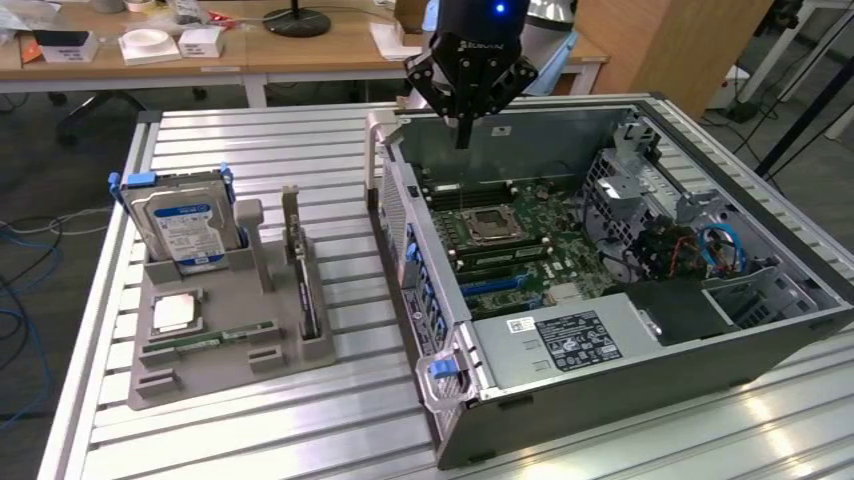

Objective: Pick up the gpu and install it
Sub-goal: 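Reach for the gpu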

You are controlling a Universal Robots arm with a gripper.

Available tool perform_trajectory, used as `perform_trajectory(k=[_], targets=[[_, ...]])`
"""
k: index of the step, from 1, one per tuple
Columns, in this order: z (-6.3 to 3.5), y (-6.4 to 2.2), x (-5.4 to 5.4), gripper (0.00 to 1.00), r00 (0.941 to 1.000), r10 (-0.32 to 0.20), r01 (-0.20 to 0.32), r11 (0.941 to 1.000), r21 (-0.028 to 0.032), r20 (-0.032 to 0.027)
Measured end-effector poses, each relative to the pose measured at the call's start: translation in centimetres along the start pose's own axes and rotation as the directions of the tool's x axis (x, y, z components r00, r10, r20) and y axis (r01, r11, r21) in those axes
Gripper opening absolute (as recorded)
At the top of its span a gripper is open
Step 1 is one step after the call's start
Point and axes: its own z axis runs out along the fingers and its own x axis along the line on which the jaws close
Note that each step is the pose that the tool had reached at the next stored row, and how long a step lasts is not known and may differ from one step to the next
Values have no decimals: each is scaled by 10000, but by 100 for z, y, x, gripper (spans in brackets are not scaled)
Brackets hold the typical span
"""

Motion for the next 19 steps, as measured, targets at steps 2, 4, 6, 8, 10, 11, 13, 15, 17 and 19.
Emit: perform_trajectory(k=[2,4,6,8,10,11,13,15,17,19], targets=[[0,-1,7,11,10000,0,0,10000,0,0],[1,-1,14,11,10000,0,0,10000,0,0],[1,-2,23,11,10000,0,0,10000,0,0],[2,-2,30,11,10000,1,-1,10000,0,0],[2,-3,38,11,10000,0,0,10000,0,0],[3,-3,42,11,10000,0,0,10000,0,0],[3,-4,49,11,10000,1,-1,10000,0,0],[4,-4,56,11,10000,0,0,10000,0,0],[4,-5,63,11,10000,0,0,10000,0,1],[5,-6,71,11,10000,0,0,10000,-1,0]])
